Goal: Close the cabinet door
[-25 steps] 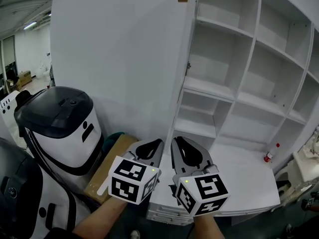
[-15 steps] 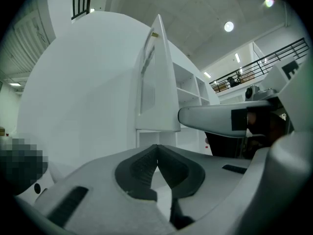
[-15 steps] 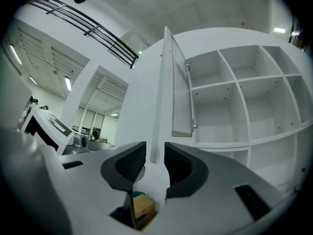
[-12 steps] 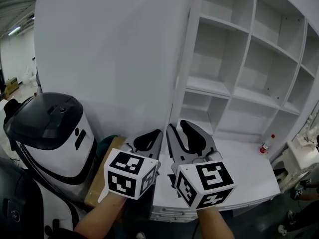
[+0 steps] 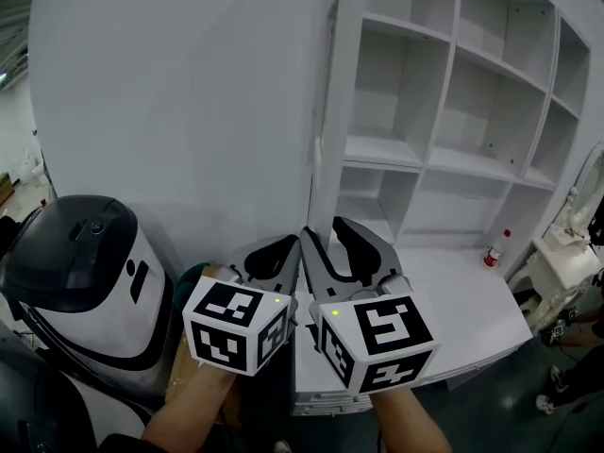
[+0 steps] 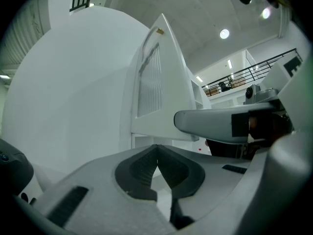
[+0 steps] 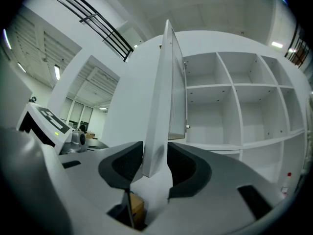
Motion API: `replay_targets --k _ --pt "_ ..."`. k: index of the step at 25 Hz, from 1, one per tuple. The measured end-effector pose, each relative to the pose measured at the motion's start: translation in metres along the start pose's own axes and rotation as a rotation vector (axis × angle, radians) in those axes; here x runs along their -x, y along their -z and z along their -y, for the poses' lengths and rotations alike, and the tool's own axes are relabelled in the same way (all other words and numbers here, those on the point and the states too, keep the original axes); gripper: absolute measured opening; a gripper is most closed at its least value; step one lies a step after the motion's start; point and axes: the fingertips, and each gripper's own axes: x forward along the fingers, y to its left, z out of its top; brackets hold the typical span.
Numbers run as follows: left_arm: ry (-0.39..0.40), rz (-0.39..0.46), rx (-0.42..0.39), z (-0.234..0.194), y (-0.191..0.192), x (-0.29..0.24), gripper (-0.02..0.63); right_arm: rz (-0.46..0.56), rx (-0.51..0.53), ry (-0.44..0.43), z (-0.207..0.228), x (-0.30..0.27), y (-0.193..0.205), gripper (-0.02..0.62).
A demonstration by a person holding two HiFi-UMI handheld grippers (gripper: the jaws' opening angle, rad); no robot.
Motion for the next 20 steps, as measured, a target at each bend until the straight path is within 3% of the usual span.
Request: replay_targets --k 20 --pt "0.14 0.031 -0.009 0.018 -0.01 -0.017 0.012 0.007 -0.048 0.043 0.019 0.008 0.003 0.117"
